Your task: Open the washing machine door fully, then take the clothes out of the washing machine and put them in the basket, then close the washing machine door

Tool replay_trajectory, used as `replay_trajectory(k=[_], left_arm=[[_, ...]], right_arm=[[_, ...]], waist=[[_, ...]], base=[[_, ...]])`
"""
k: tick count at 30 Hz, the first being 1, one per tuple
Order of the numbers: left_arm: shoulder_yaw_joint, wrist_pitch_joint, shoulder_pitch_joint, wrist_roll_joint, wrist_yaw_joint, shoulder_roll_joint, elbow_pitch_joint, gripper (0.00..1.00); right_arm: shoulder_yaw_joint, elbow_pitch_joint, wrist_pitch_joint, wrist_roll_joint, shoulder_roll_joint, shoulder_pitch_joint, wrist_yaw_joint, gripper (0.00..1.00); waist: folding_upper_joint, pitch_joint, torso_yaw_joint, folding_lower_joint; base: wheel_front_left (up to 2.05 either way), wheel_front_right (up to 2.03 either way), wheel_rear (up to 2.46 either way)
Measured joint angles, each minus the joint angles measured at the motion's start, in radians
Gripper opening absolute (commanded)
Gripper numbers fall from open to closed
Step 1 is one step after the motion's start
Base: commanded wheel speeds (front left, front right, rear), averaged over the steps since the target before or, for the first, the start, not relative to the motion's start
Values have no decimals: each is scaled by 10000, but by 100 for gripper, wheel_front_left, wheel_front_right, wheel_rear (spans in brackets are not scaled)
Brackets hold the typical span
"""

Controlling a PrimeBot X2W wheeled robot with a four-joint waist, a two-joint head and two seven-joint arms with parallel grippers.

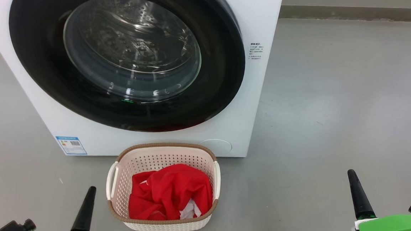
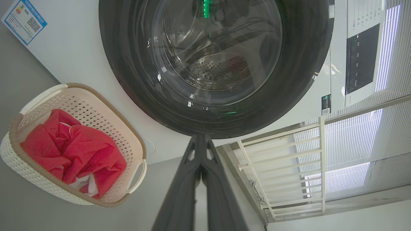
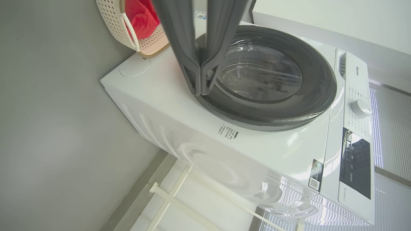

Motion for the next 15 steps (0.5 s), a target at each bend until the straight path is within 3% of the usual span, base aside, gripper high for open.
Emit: replay_trajectory(k=[15], left_arm=[[130, 382, -215, -1701, -178, 23, 253, 0]], right_arm=[[-2, 165, 380, 1847, -75, -234, -2, 0]], waist=[[0, 22, 82, 0]], base=[[0, 0, 0]])
